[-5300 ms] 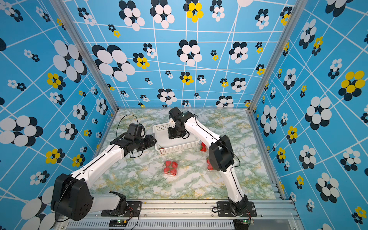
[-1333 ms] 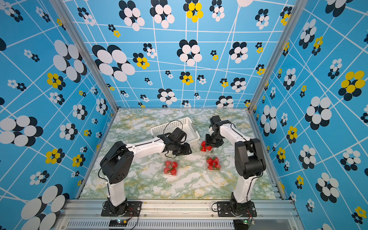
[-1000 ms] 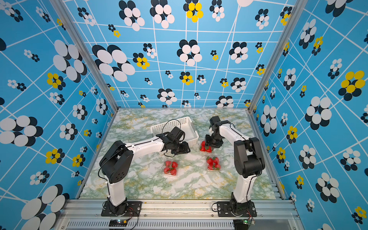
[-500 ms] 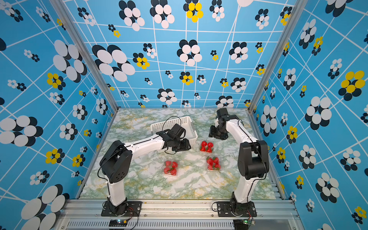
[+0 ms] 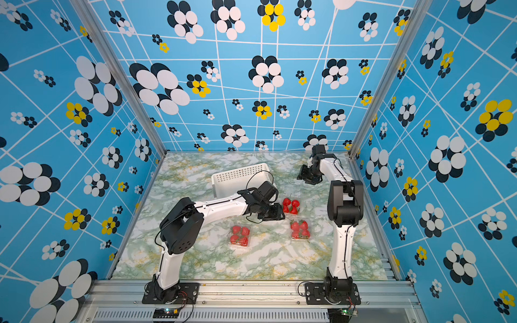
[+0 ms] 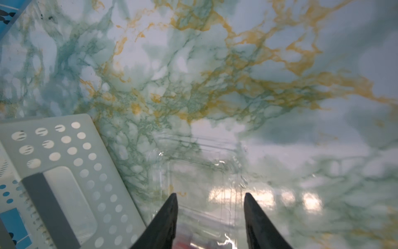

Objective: Pack strawberries into containers
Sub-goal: Adjust the packing box at the center of the board.

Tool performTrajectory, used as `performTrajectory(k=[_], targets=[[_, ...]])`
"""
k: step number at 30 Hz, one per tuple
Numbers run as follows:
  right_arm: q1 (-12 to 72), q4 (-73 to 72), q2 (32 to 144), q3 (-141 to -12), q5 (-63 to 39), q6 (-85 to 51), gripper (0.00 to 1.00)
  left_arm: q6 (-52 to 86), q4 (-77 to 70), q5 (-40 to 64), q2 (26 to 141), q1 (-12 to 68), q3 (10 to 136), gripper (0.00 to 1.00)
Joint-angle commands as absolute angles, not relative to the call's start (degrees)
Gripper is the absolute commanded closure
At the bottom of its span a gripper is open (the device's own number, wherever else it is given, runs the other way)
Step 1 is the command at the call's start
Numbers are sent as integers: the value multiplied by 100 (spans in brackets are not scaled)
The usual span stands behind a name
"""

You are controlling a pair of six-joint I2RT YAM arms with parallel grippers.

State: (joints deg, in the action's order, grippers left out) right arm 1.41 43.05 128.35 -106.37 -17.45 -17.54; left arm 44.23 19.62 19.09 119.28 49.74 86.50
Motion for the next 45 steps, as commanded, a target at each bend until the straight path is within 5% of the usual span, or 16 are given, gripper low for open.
performTrajectory(k=[1,36,45], targets=[[124,4539,13050,-11016,-1917,-1824,49,4518,1878,2095,12053,4950,8928,49],[-88,4574,13583,-11098,-2536,-1120,50,4957,1607,2270,12613,4942,9207,49],[-95,4597,13324,-10563,-2638,-981,58,5095,1601,2206,12582,4808,9059,50]])
